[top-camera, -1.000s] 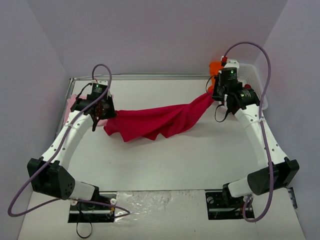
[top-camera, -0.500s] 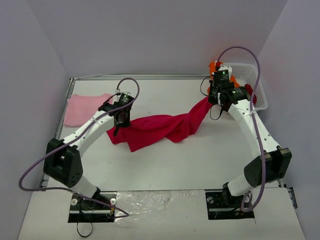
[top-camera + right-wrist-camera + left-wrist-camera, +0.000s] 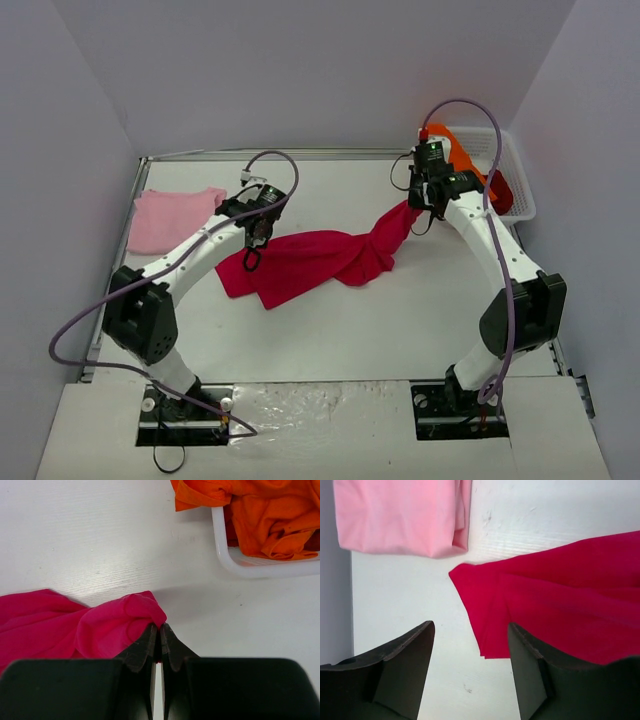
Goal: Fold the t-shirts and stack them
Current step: Flatten out the tshirt
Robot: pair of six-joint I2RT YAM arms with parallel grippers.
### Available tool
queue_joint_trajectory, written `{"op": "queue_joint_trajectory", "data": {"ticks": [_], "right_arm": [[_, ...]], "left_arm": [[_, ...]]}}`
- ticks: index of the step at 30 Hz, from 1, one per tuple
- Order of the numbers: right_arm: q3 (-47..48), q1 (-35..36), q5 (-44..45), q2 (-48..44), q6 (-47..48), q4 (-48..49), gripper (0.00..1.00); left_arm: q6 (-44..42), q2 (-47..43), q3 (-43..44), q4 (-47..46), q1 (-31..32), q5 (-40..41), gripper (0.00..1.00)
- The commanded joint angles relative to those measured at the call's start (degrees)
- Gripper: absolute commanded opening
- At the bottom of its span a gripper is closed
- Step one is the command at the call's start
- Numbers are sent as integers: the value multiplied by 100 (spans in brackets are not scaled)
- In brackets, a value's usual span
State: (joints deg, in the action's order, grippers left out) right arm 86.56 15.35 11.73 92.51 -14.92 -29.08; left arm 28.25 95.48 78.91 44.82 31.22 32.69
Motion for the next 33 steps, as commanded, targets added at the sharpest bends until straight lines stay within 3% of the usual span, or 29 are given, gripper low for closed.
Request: {"op": "queue_joint_trajectory", "data": {"ticks": [1,8,14,23,27,33], "right_arm": [[10,38,119,-242,-37,104,0],[-192,29,111,-453,-81,227,2],[-412,29,23,-532,-108,342,5],[-500,29,49,-576,-90,377,7],[-509,29,58,-559,-90,386,8],[-527,29,58,-515,-82,403,8]], "left_arm": [[-826,-802,581,273,357,319,59],[-1752,-821,582,783,806,-1008,61],[-2086,-479,-25,695,1035,-1756,56],[-2157,277,-52,958,1553,-1538,57],[-1999,453,19,1073,1738,-1476,50],[-1657,691,185,1344,1922,-1528,50]]}}
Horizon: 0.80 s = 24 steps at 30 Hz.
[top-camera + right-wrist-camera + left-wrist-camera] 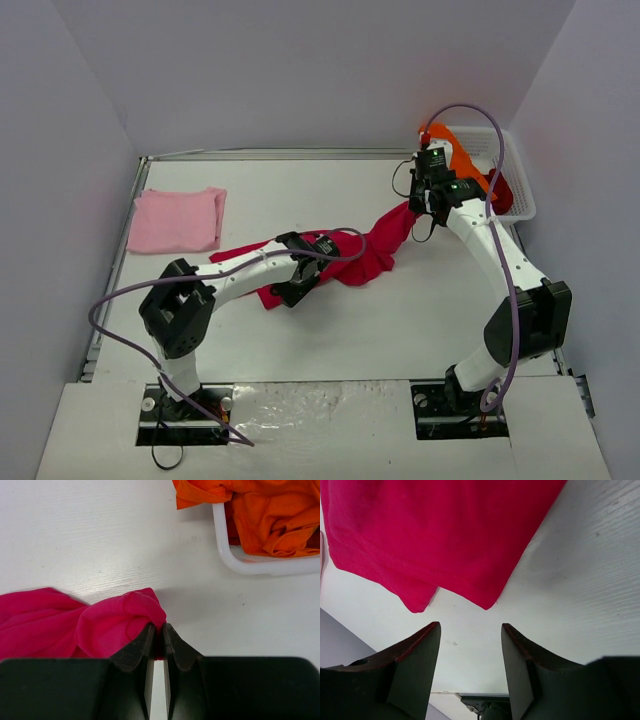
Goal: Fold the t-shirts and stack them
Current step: Flatten out the tshirt
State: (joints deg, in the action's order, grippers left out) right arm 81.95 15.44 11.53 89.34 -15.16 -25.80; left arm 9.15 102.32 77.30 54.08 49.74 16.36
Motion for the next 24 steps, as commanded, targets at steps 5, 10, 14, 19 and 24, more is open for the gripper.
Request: {"op": "queue_joint_trajectory", "data": {"ticks": [5,10,14,19,24], "right_arm": [[-92,20,86,-215,-49,93,9],[-118,20,78,-207,-49,119,9],[-109,20,69,-171,-49,119,9],[-127,20,78,-154,-40,137,9],[-109,20,69,-163,-31,128,10]], "left_arm": [[535,200,409,585,168,315,50],[843,367,295,770,168,526,50],[966,394,172,735,168,553,50],[1019,411,-48,603,133,535,50],[1019,455,-276,384,28,465,50]]}}
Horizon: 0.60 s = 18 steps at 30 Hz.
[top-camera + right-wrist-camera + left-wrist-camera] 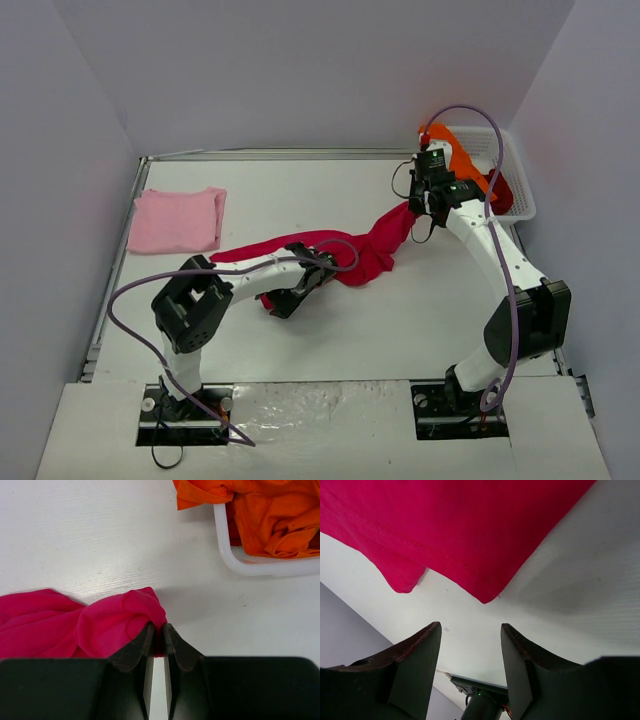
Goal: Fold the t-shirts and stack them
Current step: Flatten out the tshirt
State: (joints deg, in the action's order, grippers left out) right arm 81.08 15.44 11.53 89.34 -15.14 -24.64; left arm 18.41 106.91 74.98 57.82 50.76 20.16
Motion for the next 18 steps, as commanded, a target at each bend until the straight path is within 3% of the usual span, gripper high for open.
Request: {"op": "queue_joint_trajectory", "data": {"ticks": [1,18], "right_arm": [[-22,20,69,-154,-33,12,10],[-66,20,51,-154,-24,65,10]], "left_arm": [[92,22,-71,1,-93,93,49],[39,576,25,-254,-225,181,44]]}}
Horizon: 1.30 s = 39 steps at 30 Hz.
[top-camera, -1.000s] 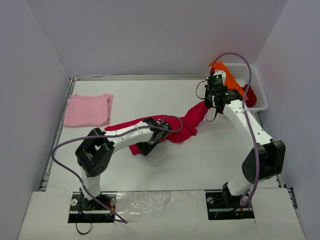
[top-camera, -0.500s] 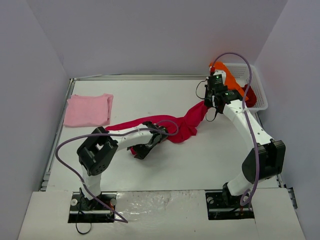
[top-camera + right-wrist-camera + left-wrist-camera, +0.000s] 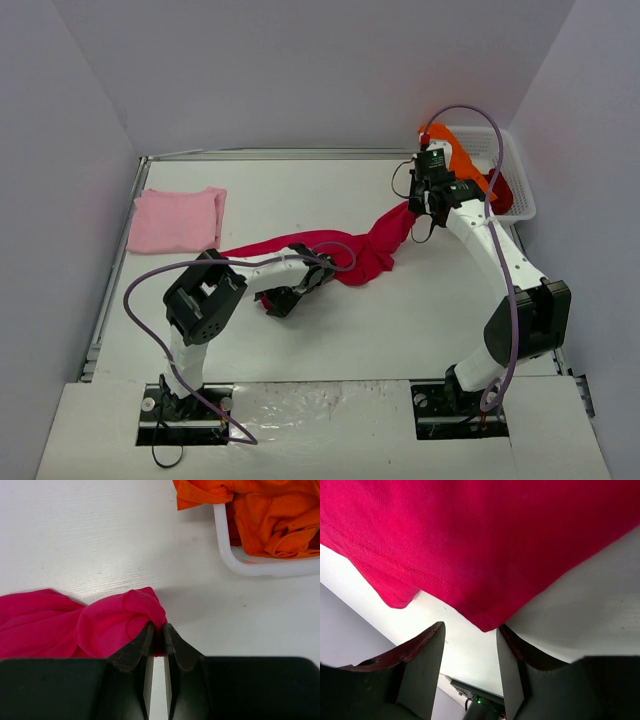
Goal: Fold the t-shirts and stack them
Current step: Flatten out the tshirt
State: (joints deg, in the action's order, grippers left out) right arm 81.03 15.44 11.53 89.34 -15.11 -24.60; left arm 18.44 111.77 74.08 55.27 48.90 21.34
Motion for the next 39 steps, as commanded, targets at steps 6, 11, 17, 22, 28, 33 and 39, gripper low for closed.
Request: {"op": "queue_joint_trajectory", "data": {"ticks": [6,11,17,22,28,33,39], "right_arm": [[-105,20,42,-154,0,96,10],[-132,20,34,-171,8,122,10],[-193,20,42,-215,26,148,10],[-211,20,42,-233,35,157,10],[-220,20,34,-259,35,157,11],[-220,20,25,-277,44,157,11],[-255,20,34,-347,35,157,11]], "left_arm": [[37,117,176,-51,-135,-7,35],[20,196,220,-42,-144,-25,32],[11,276,247,-33,-153,-69,29],[-42,249,247,-112,-127,-227,25],[-77,319,256,-130,-109,-315,9],[-68,241,247,-165,-118,-315,2],[239,-566,116,-305,-337,-279,2]]}}
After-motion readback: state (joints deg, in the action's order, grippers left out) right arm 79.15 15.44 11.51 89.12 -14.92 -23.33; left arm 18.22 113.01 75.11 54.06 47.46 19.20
